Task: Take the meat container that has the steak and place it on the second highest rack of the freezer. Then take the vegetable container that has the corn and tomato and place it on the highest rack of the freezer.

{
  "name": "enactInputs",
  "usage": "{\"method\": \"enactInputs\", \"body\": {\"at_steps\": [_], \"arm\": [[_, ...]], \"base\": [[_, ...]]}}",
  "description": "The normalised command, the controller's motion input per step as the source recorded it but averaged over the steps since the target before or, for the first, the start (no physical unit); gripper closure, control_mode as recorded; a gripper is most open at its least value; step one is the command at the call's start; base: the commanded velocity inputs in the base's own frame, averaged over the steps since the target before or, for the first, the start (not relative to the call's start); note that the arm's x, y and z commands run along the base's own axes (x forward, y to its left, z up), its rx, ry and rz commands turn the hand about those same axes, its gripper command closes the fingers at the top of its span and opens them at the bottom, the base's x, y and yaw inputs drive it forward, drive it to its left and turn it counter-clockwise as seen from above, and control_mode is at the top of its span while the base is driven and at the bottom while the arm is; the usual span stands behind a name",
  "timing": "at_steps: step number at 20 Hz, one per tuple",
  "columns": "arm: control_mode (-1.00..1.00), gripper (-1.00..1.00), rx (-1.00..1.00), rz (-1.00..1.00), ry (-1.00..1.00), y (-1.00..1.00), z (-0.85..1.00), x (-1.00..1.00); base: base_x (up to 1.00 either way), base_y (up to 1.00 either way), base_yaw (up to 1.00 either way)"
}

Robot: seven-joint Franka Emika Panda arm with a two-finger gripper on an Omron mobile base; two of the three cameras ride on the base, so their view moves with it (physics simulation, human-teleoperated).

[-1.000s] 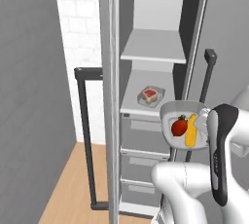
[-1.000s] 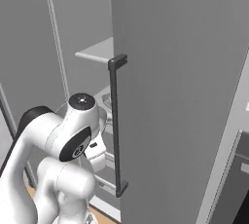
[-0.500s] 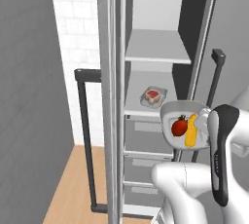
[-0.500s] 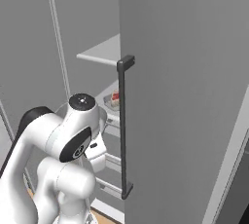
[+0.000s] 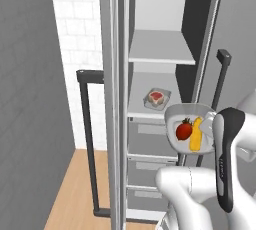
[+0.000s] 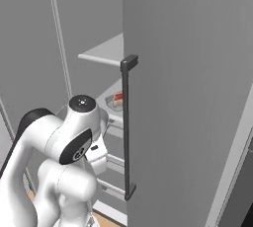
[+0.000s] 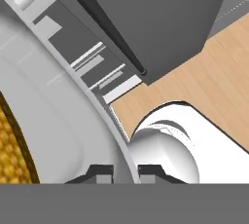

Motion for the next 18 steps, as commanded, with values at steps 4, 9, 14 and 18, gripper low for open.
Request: {"method": "enactInputs", "body": {"at_steps": [4, 9, 14, 18], "arm": [[1.0, 1.0, 0.0, 0.0, 0.0, 0.0, 0.0, 0.0], [1.0, 1.0, 0.0, 0.0, 0.0, 0.0, 0.0, 0.0], [1.0, 1.0, 0.0, 0.0, 0.0, 0.0, 0.0, 0.0], [1.0, 1.0, 0.0, 0.0, 0.0, 0.0, 0.0, 0.0]], "base": [[-0.29, 0.06, -0.01], [-0.2, 0.0, 0.0], [0.0, 0.0, 0.0], [0.0, 0.0, 0.0]]}}
